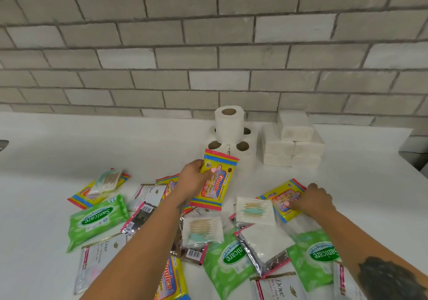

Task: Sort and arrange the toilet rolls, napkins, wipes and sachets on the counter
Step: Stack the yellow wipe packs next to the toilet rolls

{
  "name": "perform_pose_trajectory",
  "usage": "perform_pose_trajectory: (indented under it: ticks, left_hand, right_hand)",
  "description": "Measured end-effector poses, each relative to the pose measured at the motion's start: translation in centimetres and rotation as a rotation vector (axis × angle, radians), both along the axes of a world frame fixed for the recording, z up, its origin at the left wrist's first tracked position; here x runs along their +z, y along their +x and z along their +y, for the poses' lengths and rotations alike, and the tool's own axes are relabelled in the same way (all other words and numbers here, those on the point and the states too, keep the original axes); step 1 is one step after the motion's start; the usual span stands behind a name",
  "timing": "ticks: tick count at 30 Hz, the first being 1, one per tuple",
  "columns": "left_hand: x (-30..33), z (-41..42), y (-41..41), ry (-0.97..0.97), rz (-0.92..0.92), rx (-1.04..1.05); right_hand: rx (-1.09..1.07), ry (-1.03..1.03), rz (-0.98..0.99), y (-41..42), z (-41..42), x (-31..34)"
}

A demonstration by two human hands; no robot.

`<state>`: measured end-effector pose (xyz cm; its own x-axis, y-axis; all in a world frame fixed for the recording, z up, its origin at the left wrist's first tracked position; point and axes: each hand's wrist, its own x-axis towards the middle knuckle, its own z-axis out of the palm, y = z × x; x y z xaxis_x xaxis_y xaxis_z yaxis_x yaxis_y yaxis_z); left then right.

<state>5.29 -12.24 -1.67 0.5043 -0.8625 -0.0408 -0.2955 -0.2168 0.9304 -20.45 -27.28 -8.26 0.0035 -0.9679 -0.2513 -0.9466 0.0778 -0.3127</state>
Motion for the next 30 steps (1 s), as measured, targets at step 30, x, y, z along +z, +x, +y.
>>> perform_pose_trajectory:
  ticks: [30]
  left_hand:
    - [0.1,-3.2,16.7,0.029,0.156,0.191]
  right_hand:
    - [-0.154,-0.301,-1.239,2.5,3.2,11.6]
